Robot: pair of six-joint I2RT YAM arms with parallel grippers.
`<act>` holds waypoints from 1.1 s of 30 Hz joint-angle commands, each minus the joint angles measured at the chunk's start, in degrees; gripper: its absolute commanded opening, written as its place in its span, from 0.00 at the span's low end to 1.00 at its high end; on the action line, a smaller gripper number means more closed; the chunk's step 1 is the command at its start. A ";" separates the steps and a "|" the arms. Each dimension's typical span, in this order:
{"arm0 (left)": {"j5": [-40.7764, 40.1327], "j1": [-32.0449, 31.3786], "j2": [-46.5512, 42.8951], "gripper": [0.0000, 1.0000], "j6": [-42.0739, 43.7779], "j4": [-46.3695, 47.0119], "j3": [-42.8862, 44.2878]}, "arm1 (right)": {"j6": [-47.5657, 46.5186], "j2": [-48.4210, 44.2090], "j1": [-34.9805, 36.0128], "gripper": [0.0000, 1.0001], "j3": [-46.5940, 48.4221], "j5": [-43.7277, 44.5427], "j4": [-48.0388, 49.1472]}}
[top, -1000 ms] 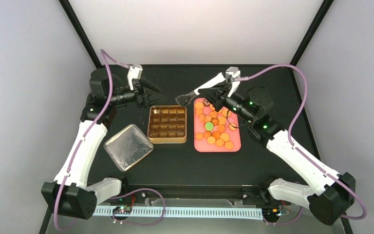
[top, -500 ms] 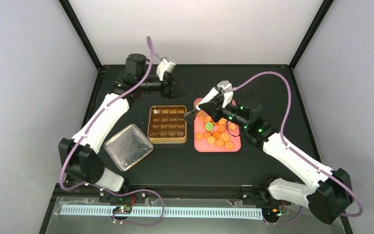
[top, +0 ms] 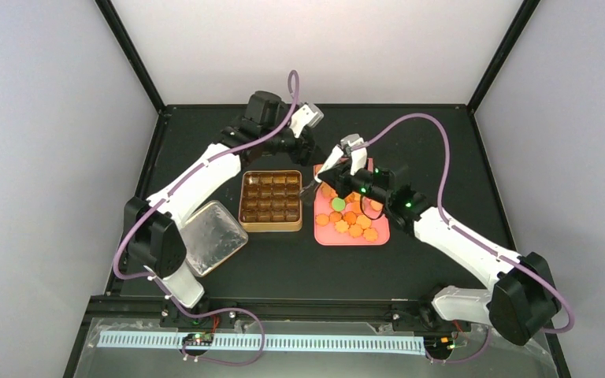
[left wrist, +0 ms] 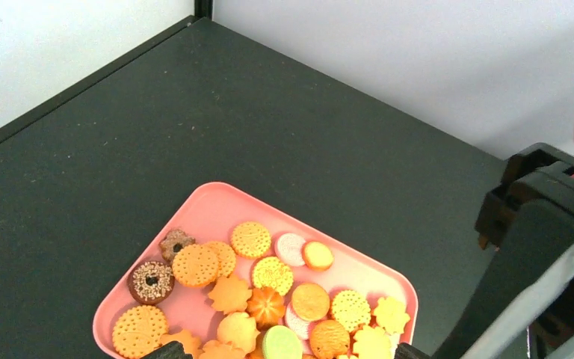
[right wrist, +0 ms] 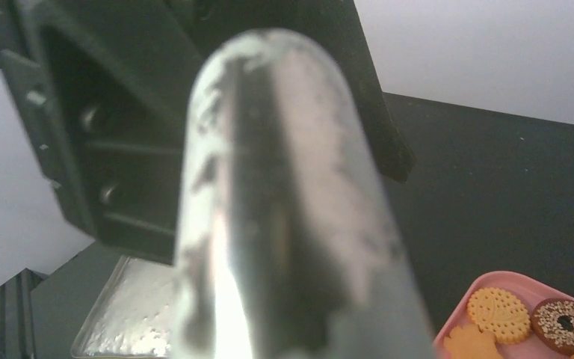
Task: Pack the cookies
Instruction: Adjust the clamp.
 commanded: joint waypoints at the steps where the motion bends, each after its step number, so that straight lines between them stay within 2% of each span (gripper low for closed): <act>1: -4.88 -1.53 -0.44 0.73 3.04 0.70 -0.61 | -0.30 0.79 0.27 0.17 2.63 2.61 2.75; 8: -5.98 -2.29 -0.99 0.73 5.30 0.50 -2.39 | 2.83 3.46 0.28 0.18 3.46 2.70 5.75; 17: -2.05 -2.68 -2.42 0.73 7.90 0.07 -4.43 | 4.39 5.43 0.33 0.25 4.55 2.01 7.51; 28: 3.84 -2.69 -3.86 0.72 4.85 -0.84 -5.68 | 5.01 6.16 0.38 0.26 5.14 3.41 8.82; 33: 6.71 -2.69 -4.19 0.71 4.29 -1.97 -5.38 | 4.98 6.49 0.40 0.30 5.82 2.78 8.82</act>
